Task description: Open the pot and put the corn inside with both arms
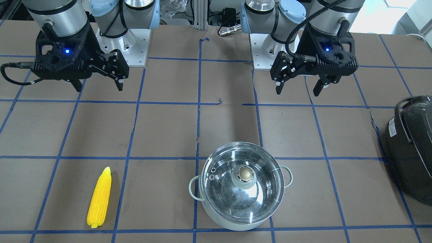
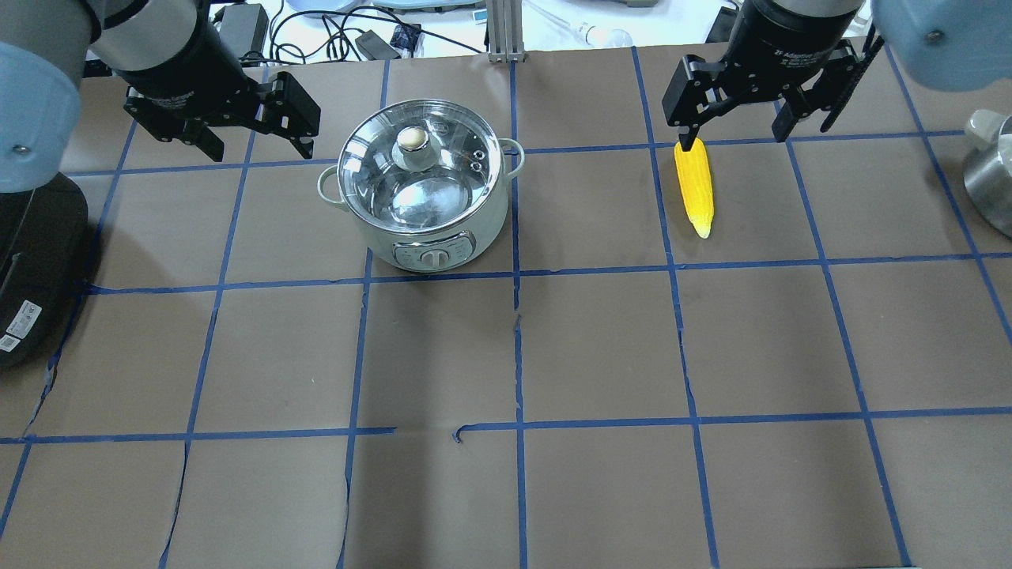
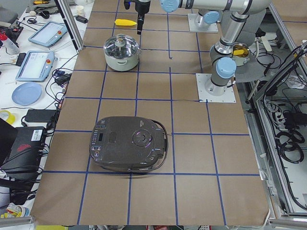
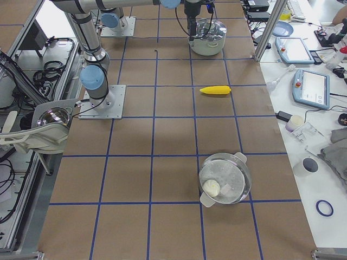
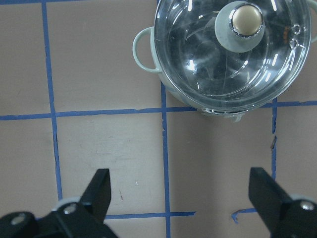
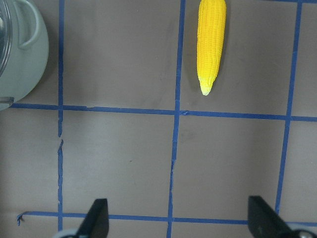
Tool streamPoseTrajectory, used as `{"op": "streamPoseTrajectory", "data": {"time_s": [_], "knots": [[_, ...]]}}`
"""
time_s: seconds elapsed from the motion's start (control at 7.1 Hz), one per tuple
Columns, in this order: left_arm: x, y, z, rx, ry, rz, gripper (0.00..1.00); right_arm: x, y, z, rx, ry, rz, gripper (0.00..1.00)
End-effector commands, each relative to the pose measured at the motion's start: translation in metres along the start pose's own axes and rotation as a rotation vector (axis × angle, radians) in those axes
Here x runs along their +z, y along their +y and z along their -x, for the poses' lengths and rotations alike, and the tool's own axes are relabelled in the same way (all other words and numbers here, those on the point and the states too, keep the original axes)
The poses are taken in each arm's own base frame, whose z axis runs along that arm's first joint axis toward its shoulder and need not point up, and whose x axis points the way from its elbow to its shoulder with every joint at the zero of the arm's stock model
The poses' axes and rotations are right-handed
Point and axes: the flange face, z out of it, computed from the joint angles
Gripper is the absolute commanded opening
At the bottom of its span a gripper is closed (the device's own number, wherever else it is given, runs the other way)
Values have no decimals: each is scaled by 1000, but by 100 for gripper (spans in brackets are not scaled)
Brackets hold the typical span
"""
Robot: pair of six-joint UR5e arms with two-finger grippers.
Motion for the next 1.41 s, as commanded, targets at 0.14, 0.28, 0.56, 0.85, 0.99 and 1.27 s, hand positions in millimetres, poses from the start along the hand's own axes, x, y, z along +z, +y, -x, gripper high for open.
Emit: {"op": "streamPoseTrajectory", "data": {"time_s": [0.14,0.28,0.56,0.85,0.99,1.27], "knots": [[0,0,-1,0,2,1,100,2,-2,0,2,1,-20,100],[0,0,-2,1,2,1,100,2,-2,0,4,0,-20,100],[1,0,-1,1,1,2,100,4,-2,0,-2,0,-19,100],[2,1,-1,1,1,4,100,7,-7,-7,16,-1,-25,100],[3,1,0,0,0,5,100,9,-14,-12,28,-15,-46,100],[7,1,1,-3,0,11,100,31,-40,-17,38,-59,-68,100]]}}
